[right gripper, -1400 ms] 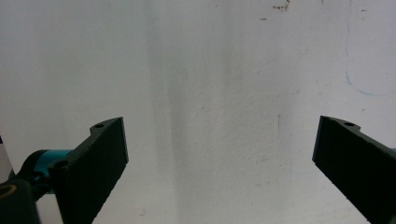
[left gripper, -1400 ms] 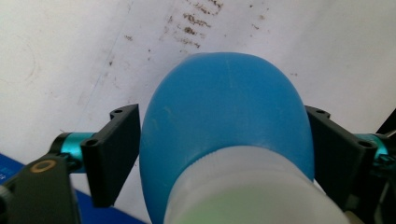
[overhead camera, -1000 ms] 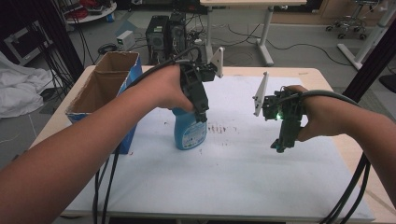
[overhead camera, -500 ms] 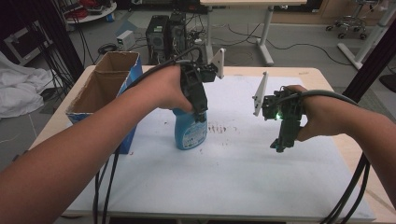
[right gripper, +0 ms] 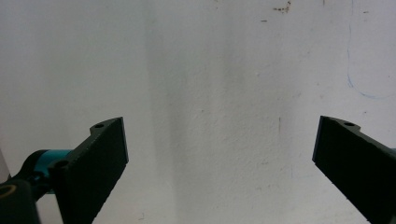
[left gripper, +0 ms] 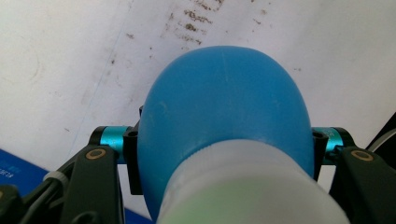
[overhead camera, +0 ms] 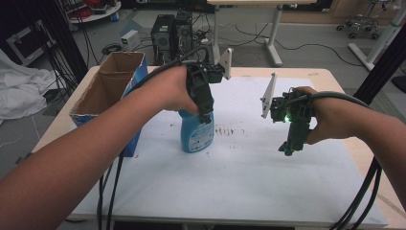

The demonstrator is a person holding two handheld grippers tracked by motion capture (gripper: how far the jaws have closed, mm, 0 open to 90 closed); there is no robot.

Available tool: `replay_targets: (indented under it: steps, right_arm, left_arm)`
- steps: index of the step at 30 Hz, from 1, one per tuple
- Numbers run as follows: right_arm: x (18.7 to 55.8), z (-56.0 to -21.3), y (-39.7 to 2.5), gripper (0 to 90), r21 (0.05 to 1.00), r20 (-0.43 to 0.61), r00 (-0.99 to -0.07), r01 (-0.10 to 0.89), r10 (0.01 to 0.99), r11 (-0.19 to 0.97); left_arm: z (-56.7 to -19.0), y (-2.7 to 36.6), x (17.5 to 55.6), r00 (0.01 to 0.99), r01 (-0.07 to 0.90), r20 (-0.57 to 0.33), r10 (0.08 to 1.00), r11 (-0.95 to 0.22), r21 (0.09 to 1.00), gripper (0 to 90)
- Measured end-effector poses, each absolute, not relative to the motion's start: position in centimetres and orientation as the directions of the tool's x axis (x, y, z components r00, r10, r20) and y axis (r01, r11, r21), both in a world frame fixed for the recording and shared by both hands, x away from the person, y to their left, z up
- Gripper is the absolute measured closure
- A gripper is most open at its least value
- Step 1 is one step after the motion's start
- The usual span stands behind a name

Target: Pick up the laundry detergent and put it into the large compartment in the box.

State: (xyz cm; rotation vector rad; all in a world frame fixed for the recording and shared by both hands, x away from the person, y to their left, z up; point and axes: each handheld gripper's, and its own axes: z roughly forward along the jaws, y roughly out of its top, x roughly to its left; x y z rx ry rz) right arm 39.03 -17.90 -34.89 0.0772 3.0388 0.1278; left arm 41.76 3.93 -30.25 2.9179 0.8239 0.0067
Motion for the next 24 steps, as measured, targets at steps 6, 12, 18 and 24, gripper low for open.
replay_targets:
  steps: [6, 12, 18, 24]
  right_arm:
    - [39.0, -35.0, -17.9, 2.3, 0.089, -0.096, -0.994, 0.047, 0.055, 0.995]
    - [39.0, -34.9, -17.9, 2.3, 0.089, -0.099, -0.994, 0.045, 0.053, 0.995]
    - [39.0, -35.0, -17.9, 2.3, 0.087, -0.093, -0.994, 0.045, 0.054, 0.995]
    - [39.0, -34.9, -18.2, 2.3, 0.085, -0.093, -0.994, 0.044, 0.051, 0.995]
  left_arm:
    - [-30.2, 4.0, 41.8, 0.858, 0.513, -0.028, 0.513, -0.851, 0.114, 39.2]
    - [-29.6, 4.3, 41.6, 0.869, 0.496, -0.054, 0.493, -0.862, 0.105, 39.2]
    - [-27.0, 4.8, 41.0, 0.886, 0.465, -0.063, 0.460, -0.880, 0.100, 39.1]
    - [-23.7, 6.1, 40.8, 0.895, 0.447, -0.055, 0.443, -0.888, 0.110, 39.2]
